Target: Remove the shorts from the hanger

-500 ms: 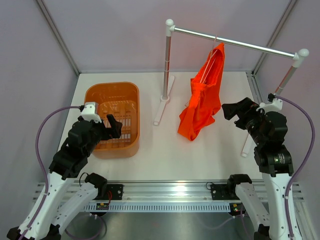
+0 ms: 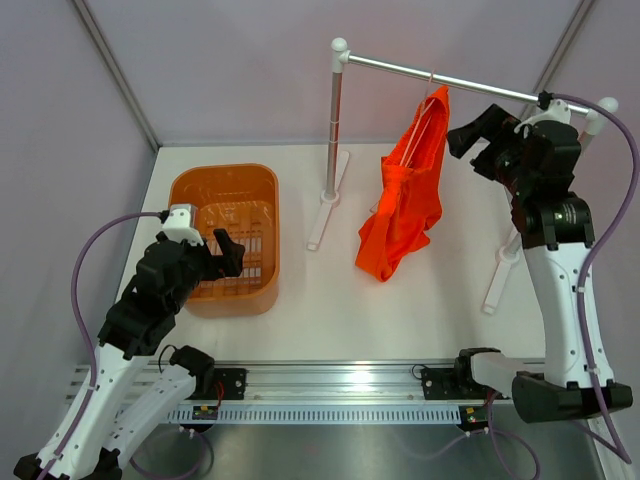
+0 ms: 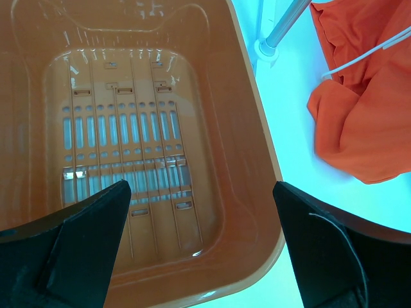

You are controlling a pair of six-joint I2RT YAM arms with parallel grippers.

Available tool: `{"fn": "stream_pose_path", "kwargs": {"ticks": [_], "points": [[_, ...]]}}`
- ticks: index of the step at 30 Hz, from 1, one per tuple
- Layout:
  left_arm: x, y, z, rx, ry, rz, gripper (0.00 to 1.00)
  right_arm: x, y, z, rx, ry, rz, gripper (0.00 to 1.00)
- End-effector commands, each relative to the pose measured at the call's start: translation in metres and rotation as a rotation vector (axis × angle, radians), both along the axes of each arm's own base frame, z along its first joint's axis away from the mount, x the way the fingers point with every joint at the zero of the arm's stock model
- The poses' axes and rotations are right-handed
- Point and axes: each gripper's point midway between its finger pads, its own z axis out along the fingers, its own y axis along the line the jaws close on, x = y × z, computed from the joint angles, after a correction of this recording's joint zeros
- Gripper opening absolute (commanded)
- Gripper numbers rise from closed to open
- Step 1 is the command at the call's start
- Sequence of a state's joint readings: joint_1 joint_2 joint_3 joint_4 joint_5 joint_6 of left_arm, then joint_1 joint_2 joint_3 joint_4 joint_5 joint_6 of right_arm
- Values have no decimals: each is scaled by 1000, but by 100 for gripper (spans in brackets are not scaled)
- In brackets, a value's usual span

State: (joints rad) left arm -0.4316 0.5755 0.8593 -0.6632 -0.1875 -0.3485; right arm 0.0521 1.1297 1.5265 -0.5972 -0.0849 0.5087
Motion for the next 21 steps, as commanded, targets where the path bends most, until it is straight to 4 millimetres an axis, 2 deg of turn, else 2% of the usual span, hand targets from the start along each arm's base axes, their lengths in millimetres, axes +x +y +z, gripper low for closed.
{"fn": "stream_pose_path", "kwargs": {"ticks": [1, 2, 3, 4, 5, 6, 8, 10, 11, 12, 14, 16, 17, 21], "points": [[3, -5, 20, -32, -68, -22, 99, 18, 1, 26, -53, -53, -30, 100], [3, -6, 20, -32, -67, -24, 99, 31, 8, 18, -80, -25, -55, 99], [3, -6, 21, -33, -69, -24, 99, 35, 12, 27, -94, -43, -61, 99], [3, -6, 20, -32, -65, -27, 99, 39, 17, 27, -122, -40, -65, 100], [3, -6, 21, -34, -68, -27, 99, 50, 27, 19, -152, -18, -85, 99], [3, -7, 20, -33, -63, -29, 99, 54, 29, 27, -166, -34, -98, 99], [2, -8, 20, -39, -63, -36, 99, 67, 33, 23, -199, -25, -129, 99], [2, -8, 19, -40, -63, -38, 99, 72, 43, 29, -204, -39, -120, 99], [2, -8, 19, -40, -64, -39, 99, 80, 44, 23, -217, -22, -136, 99], [2, -8, 20, -42, -67, -39, 99, 80, 51, 30, -219, -34, -132, 99], [1, -9, 20, -43, -68, -41, 99, 88, 50, 24, -261, -14, -173, 99], [1, -10, 21, -45, -69, -46, 99, 91, 54, 29, -283, -30, -190, 99], [1, -10, 21, -47, -70, -49, 99, 97, 51, 26, -301, -23, -220, 98], [1, -11, 20, -47, -68, -56, 99, 108, 50, 30, -324, -41, -260, 92]]}}
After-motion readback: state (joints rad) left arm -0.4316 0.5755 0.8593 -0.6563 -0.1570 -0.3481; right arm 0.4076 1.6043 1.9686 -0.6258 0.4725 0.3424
